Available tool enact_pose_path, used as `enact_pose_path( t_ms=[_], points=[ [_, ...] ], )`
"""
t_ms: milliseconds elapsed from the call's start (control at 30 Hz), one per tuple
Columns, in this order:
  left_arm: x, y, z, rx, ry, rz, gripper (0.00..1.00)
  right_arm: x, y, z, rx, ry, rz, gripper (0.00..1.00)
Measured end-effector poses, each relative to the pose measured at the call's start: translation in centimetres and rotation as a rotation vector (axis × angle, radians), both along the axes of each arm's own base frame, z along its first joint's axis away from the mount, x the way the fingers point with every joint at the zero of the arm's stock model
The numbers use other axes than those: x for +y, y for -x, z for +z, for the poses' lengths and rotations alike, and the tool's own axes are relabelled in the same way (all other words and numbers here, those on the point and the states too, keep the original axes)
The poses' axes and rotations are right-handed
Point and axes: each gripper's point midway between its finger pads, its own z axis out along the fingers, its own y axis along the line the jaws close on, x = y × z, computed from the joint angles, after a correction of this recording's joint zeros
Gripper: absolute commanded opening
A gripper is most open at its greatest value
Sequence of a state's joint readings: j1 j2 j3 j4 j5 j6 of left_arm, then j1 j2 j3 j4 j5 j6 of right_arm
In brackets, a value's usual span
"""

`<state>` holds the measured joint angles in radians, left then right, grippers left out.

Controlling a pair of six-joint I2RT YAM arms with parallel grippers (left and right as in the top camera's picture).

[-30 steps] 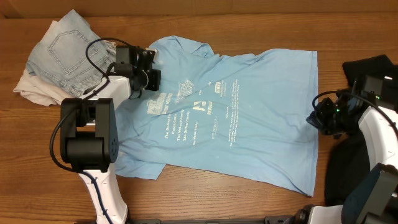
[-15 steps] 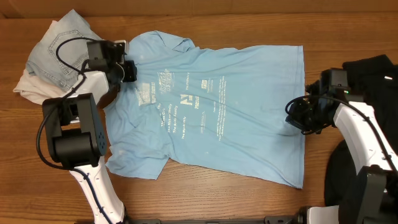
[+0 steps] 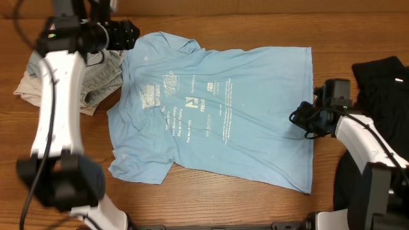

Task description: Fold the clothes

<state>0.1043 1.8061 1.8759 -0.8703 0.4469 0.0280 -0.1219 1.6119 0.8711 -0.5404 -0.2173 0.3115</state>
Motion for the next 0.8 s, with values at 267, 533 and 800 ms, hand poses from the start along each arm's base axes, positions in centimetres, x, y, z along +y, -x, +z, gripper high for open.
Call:
enact_pose_path(
  t_ms=[267,533,800],
  points=[
    [-0.8,6.5,3.8,0.046,0.007,-0.007,0.8,-1.9,-0.6,-3.2,0.038,0.05,-0.137,0.04],
    [-0.2,9.9,2.3,0.173,-0.044,0.009,0.97,-6.7,-1.9,-3.1,0.027,0.046,-0.322,0.12],
    [3.1,12.9,0.4,0.324,-0.187,0.165,1.0,-7.7,-1.0,-0.2,0.12,-0.049,-0.259,0.28]
  ],
)
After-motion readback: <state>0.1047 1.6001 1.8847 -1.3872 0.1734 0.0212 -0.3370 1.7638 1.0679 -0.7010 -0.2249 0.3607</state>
